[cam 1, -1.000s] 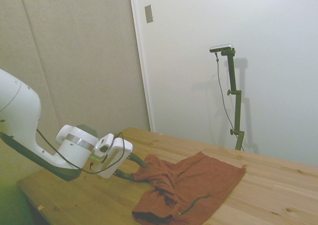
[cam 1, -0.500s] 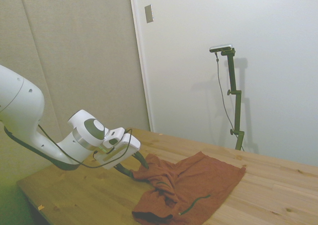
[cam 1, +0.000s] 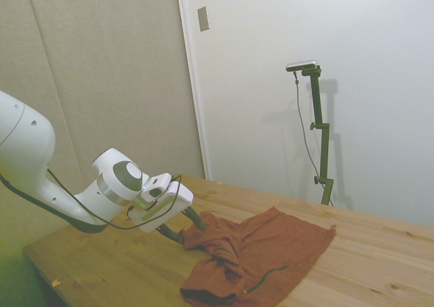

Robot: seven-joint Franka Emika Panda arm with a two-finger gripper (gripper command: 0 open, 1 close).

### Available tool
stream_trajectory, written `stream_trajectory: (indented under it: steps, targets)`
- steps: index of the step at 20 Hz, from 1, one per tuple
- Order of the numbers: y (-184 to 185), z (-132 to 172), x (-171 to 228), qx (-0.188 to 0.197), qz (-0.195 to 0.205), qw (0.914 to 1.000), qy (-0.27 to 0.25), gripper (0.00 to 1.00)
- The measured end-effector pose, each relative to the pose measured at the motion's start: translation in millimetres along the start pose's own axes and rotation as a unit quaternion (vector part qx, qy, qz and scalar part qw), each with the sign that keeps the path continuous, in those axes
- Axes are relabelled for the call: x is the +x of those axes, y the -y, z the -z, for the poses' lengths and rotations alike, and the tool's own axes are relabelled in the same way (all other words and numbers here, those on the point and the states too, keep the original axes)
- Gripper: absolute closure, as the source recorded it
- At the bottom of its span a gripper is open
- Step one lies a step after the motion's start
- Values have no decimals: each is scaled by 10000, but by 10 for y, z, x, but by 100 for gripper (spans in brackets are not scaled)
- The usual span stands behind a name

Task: Fold the shorts

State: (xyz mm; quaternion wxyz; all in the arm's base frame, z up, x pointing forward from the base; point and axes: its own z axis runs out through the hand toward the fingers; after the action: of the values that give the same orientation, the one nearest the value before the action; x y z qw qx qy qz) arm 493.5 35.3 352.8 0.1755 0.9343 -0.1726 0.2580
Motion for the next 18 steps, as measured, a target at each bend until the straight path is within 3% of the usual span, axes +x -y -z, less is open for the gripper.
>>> stream_trajectory:
  steps: [13, 18]
  targets:
    - [-15, -144, -35, -47, 9, 9999, 114, 0]
    - [159, -3, -166, 77, 217, 9997, 57, 0]
